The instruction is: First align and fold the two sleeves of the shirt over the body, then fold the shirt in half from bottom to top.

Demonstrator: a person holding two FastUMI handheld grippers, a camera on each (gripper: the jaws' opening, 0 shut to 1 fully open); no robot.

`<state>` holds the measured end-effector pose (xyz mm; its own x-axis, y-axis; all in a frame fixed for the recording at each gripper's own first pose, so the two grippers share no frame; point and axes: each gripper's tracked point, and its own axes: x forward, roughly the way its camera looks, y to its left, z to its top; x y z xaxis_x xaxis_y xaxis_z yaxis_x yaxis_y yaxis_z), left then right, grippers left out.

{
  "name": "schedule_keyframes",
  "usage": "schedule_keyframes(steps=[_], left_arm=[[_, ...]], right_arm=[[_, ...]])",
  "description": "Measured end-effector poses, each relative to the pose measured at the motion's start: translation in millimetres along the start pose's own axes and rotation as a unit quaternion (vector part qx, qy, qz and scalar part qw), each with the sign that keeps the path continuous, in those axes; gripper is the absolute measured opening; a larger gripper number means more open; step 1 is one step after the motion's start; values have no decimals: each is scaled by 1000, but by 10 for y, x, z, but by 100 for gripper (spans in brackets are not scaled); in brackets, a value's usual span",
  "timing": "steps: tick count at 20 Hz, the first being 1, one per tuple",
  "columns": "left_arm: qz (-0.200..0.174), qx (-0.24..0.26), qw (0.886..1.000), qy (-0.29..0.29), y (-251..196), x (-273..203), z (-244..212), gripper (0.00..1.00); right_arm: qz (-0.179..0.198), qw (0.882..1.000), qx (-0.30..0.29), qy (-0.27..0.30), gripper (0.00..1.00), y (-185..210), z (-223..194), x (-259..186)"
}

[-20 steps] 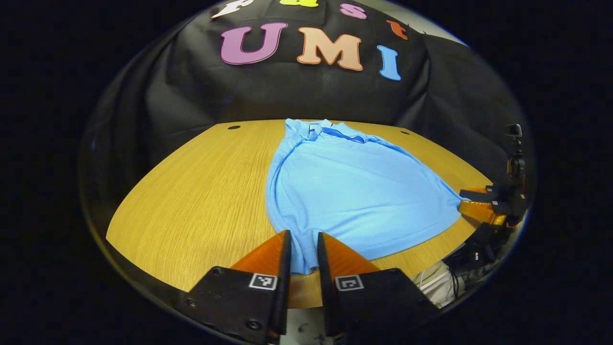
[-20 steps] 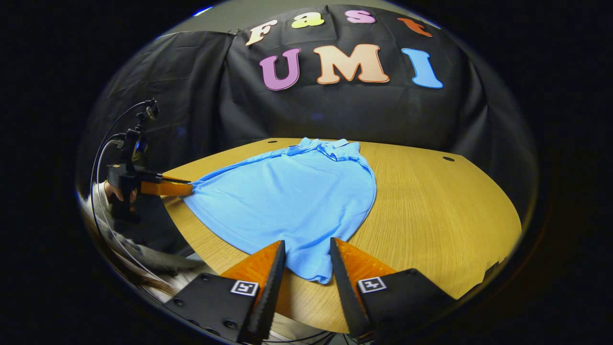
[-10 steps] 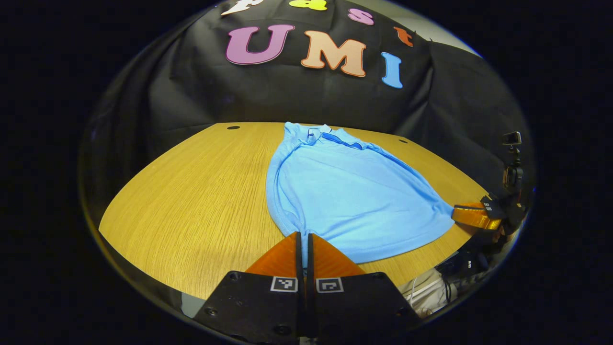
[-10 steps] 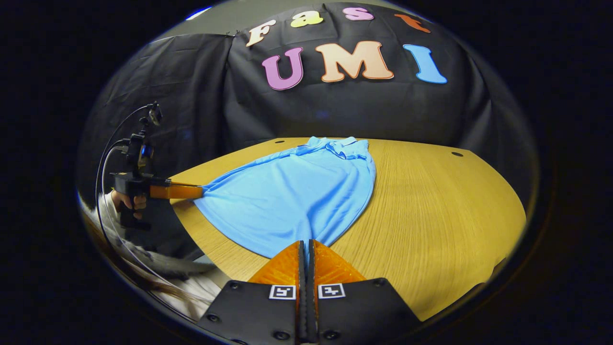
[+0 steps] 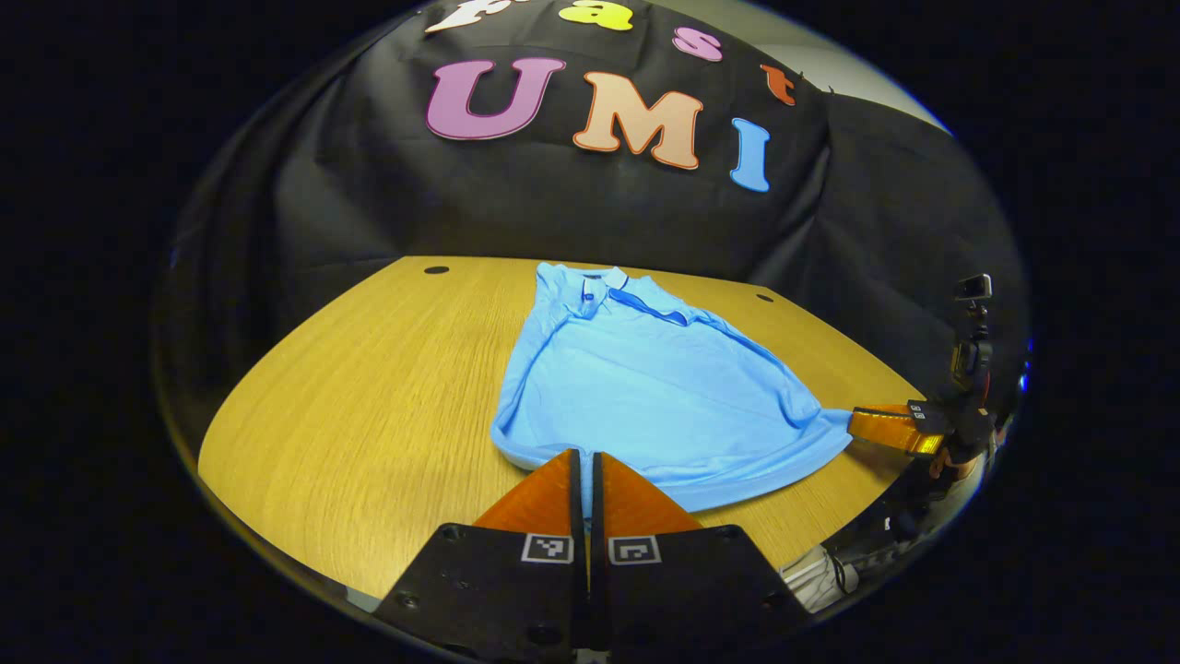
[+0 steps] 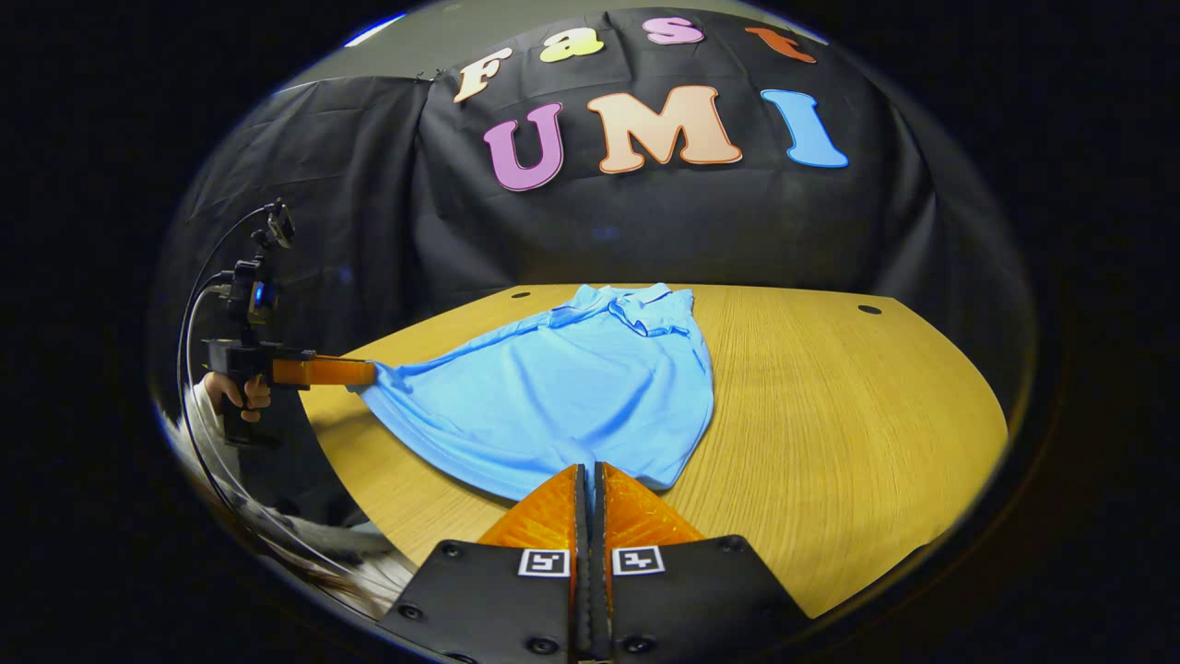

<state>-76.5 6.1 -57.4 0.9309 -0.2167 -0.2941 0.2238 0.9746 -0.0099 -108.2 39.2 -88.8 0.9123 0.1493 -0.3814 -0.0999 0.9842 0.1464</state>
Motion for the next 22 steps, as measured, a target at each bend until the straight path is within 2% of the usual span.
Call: schedule_keyframes(steps=[5, 12, 16, 22], left_arm=[[-6, 38, 999, -28, 7, 280, 548, 0], [6, 16, 997, -78, 204, 884, 1349, 0], [13, -1, 997, -80, 377, 1278, 1580, 0], [38, 11, 997, -68, 590, 1848, 1747, 0]], right_arm=[[-19, 1000, 19, 4, 2, -250, 348, 338], [-65, 997, 9, -31, 2, -593, 1107, 936], [-78, 996, 25, -23, 2, -751, 1341, 1278], [-102, 994, 43, -12, 2, -1039, 1590, 1787]])
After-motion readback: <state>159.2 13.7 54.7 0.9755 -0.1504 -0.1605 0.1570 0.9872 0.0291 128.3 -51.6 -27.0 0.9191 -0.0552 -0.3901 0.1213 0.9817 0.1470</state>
